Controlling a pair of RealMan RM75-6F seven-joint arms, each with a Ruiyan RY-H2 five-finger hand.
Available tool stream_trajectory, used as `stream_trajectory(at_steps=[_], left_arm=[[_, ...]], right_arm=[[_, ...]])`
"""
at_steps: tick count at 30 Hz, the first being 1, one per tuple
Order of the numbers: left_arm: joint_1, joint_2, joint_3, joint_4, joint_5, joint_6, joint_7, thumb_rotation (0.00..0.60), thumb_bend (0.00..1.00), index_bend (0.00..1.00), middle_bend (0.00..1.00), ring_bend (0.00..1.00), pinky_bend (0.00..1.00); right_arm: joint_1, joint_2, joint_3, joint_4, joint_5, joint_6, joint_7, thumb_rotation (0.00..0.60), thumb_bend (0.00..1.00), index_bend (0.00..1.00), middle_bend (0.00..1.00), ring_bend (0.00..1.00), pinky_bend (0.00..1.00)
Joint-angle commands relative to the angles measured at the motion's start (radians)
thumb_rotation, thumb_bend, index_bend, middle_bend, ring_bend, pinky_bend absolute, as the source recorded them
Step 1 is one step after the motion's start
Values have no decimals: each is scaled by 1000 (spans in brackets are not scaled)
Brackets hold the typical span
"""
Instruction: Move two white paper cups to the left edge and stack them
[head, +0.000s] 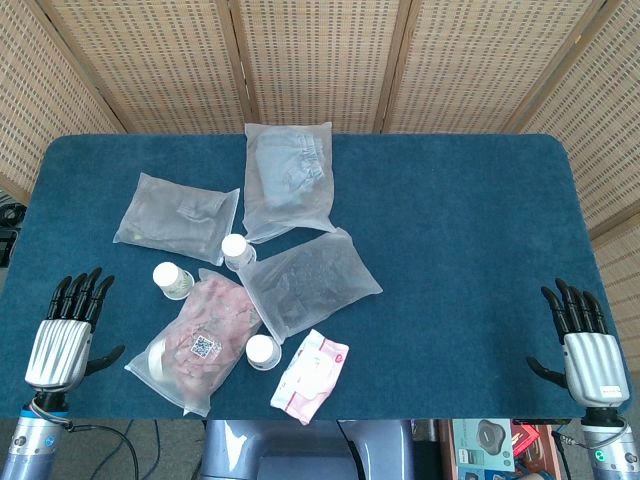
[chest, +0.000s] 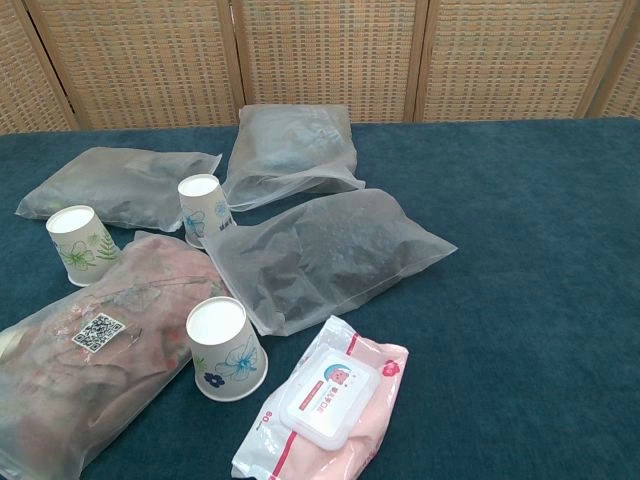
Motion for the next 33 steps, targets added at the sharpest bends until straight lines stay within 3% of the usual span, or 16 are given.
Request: stream_trajectory(at_steps=[1, 33], left_arm=[[2, 1, -1, 1, 1, 4, -5, 600, 159, 0, 0, 0, 0], [-18, 24, 17, -13, 24, -40, -16, 600, 161, 0, 0, 0, 0]], right_arm=[[0, 0, -1, 0, 1, -2, 0, 600, 94, 0, 0, 0, 0], [3, -7, -1, -3, 6, -13, -15, 600, 94, 0, 0, 0, 0]])
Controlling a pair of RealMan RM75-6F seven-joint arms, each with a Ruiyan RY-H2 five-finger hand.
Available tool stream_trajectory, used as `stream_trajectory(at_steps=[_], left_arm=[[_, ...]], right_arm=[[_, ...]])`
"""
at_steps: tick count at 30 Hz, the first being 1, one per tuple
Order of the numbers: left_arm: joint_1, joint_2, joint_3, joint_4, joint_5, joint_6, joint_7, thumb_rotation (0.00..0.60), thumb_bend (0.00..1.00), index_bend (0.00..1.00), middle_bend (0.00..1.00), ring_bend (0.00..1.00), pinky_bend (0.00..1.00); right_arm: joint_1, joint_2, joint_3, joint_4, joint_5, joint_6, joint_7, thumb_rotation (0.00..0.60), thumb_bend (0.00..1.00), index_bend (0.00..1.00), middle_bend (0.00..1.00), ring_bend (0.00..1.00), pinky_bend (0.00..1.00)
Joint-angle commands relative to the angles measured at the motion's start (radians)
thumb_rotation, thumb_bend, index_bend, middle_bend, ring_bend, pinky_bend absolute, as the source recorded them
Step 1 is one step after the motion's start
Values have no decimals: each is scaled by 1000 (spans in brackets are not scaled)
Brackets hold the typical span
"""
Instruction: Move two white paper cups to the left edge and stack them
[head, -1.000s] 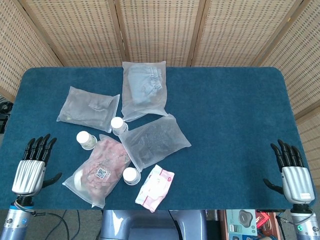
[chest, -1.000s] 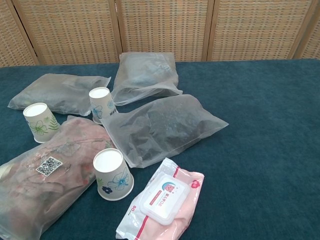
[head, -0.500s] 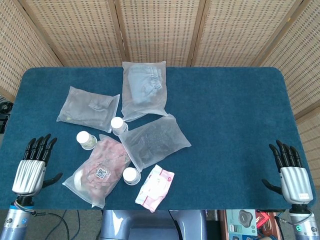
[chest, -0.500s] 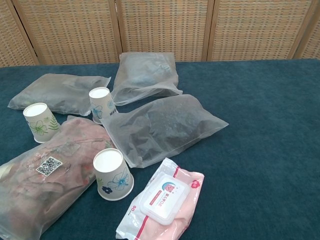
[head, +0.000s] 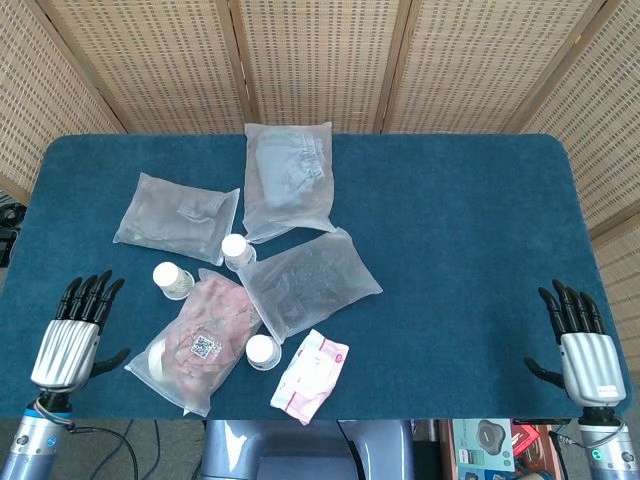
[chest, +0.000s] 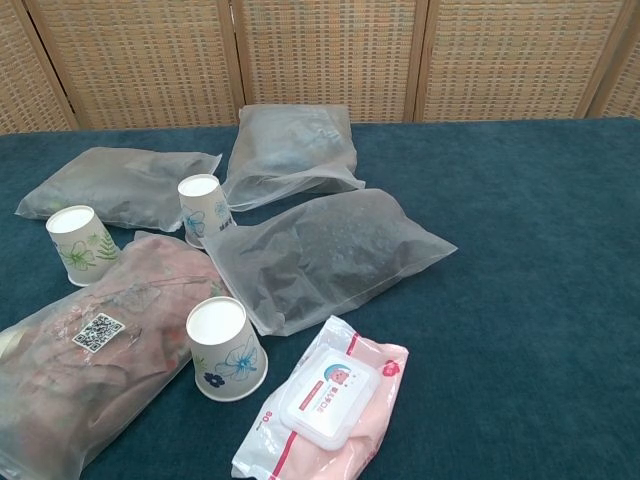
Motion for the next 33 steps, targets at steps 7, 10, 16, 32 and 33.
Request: stream_trajectory(at_steps=[7, 10, 16, 32, 33], left_arm=[[-31, 40, 12, -25, 44, -40, -54, 600, 160, 0, 0, 0, 0], [-62, 74, 13, -54, 72, -78, -49, 600, 161, 0, 0, 0, 0], [-159, 137, 14, -141, 138, -212, -12, 600, 161, 0, 0, 0, 0], [-317, 131, -30, -213, 19, -463, 138, 600, 169, 11, 0, 0, 0], [-323, 130, -32, -215, 10, -472, 141, 600, 169, 18, 0, 0, 0]], right_arm=[[0, -1, 2, 0, 6, -3, -6, 600, 94, 0, 0, 0, 0], [0, -2, 3, 0, 6, -1, -7, 600, 94, 0, 0, 0, 0], [0, -3, 4, 2, 13, -5, -7, 600, 94, 0, 0, 0, 0], [0, 0, 8, 2, 16, -3, -1, 600, 94, 0, 0, 0, 0], [-1, 0, 8, 2, 16, -2, -1, 600, 93, 0, 0, 0, 0]])
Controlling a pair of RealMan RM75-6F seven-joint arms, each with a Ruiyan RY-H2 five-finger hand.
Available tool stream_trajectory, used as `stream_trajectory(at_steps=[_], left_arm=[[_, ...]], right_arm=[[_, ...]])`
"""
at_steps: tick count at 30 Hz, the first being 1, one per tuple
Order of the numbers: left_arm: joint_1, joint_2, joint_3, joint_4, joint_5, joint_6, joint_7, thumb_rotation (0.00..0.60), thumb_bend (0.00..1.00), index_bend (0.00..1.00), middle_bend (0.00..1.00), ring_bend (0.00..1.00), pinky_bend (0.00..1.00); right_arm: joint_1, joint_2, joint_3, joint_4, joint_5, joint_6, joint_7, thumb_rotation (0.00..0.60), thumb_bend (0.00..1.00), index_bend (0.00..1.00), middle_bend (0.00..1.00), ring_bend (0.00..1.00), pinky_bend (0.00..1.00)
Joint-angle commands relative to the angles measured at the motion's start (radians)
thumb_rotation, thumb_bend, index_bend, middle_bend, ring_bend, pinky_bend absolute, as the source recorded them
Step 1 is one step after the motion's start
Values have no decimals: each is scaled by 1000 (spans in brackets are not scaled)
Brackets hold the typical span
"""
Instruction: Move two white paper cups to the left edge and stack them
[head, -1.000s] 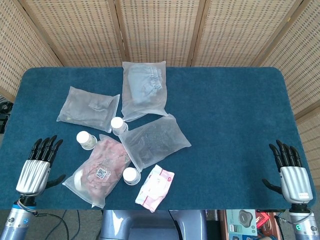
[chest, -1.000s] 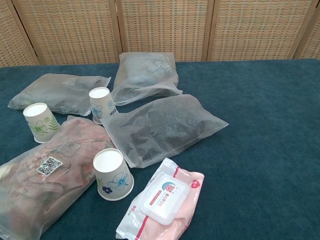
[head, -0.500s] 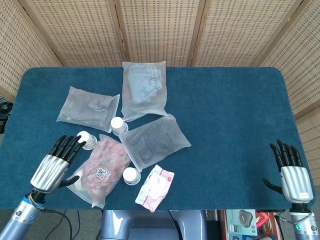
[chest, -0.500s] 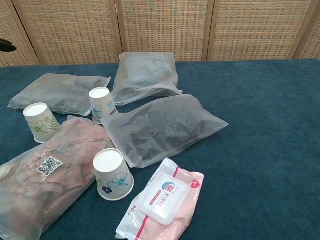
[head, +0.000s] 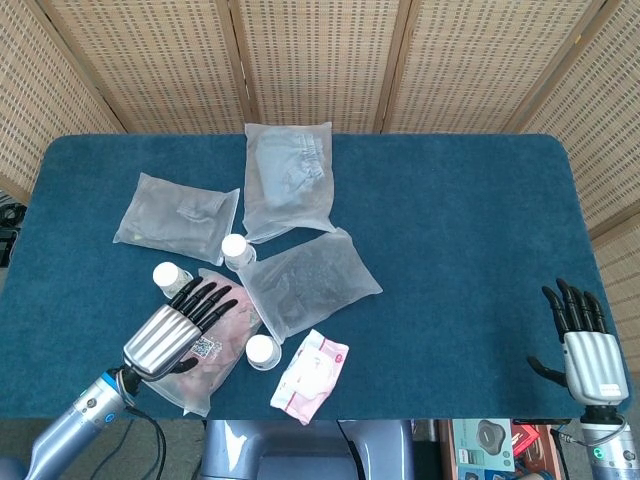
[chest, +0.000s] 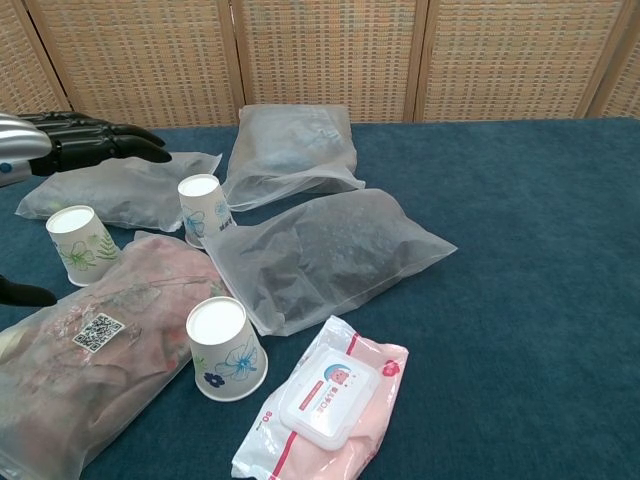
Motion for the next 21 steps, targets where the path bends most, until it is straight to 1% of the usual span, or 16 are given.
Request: stream_trajectory(at_steps=[1, 5, 9, 11, 15, 21], left_arm=[[-21, -5, -10, -9, -30, -28, 12, 600, 170, 32, 0, 0, 0], [-61, -17, -33, -16, -98, -80, 45, 600, 169, 117, 0, 0, 0], [-106, -37, -50, -33, -183, -130, 98, 600, 169, 158, 0, 0, 0], [-133, -43, -54, -41, -239, -161, 145, 600, 169, 200, 0, 0, 0], [-172, -66, -53, -47, -331, -181, 217, 600, 169, 210, 0, 0, 0], [-226, -106, -46, -30, -436, -200, 271, 600, 169, 210, 0, 0, 0]], right_arm=[[-1, 0, 0, 0, -1, 1, 0, 600, 93, 0, 0, 0, 0], [-1, 1, 1, 0, 3, 0, 2, 600, 94, 0, 0, 0, 0], [-1, 3, 3, 0, 6, -1, 7, 600, 93, 0, 0, 0, 0], [-2, 4, 5, 1, 9, 0, 15, 600, 94, 0, 0, 0, 0], [-3, 9, 7, 3, 13, 0, 27, 600, 94, 0, 0, 0, 0], [-4, 12, 9, 5, 14, 4, 37, 600, 94, 0, 0, 0, 0]])
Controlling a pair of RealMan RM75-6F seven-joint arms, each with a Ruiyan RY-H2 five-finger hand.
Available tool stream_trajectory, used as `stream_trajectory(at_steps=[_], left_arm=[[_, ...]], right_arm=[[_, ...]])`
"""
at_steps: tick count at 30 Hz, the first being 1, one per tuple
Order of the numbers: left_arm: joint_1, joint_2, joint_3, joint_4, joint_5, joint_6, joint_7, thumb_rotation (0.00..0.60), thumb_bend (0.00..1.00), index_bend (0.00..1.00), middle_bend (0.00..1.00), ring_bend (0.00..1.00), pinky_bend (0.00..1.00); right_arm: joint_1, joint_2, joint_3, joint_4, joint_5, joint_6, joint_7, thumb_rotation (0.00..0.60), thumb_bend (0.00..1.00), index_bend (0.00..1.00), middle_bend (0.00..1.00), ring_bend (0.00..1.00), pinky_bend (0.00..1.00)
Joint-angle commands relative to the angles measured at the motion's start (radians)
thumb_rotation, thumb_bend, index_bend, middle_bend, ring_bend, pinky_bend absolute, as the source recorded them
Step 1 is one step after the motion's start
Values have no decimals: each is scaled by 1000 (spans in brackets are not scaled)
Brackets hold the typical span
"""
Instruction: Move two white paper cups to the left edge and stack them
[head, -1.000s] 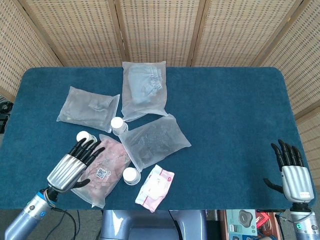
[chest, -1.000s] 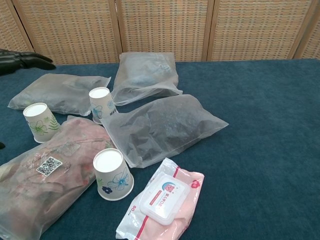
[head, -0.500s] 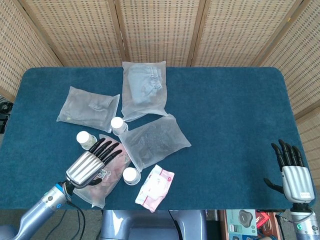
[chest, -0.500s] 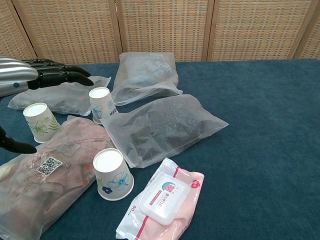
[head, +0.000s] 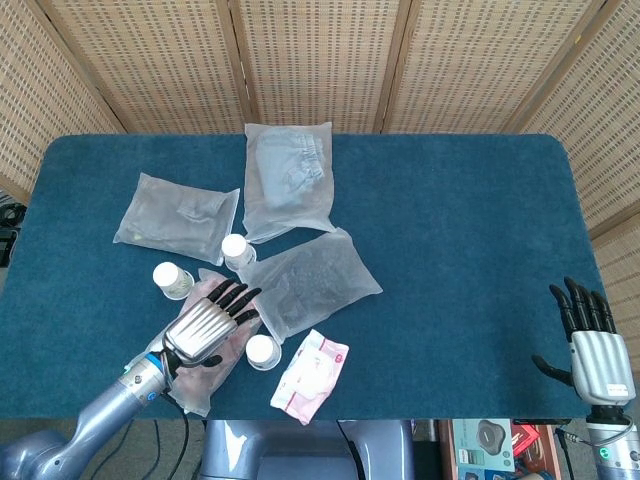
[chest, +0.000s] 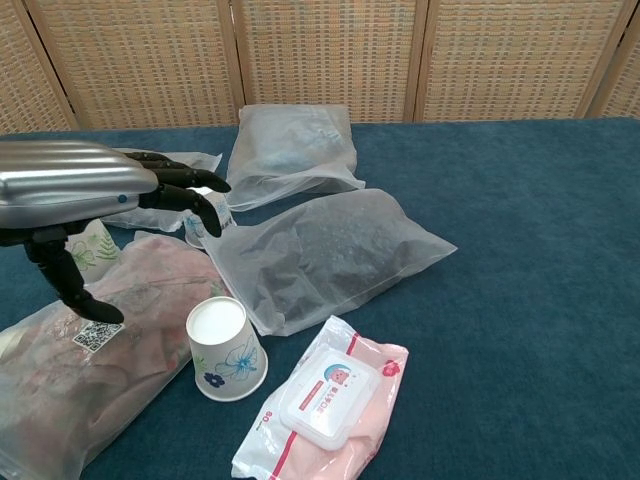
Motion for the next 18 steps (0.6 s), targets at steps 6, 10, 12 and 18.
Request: stream_trajectory(at_steps=[6, 10, 12, 18], left_arm=[[-94, -65, 21, 29, -155, -21, 86, 600, 169, 210, 0, 0, 0], [-124, -85, 31, 33, -195, -9, 107, 600, 169, 210, 0, 0, 0], [-138, -94, 36, 32, -210, -3, 116, 600, 169, 210, 0, 0, 0], [-175, -116, 47, 36, -257, 4, 139, 600, 169, 210, 0, 0, 0]], right_arm=[[0, 3, 3, 4, 6, -2, 11, 600, 93, 0, 0, 0, 0], [0, 3, 3, 5, 5, -1, 13, 600, 93, 0, 0, 0, 0], [0, 2, 3, 6, 6, -3, 14, 600, 93, 0, 0, 0, 0], [-1, 3, 4, 6, 5, 1, 18, 600, 93, 0, 0, 0, 0]])
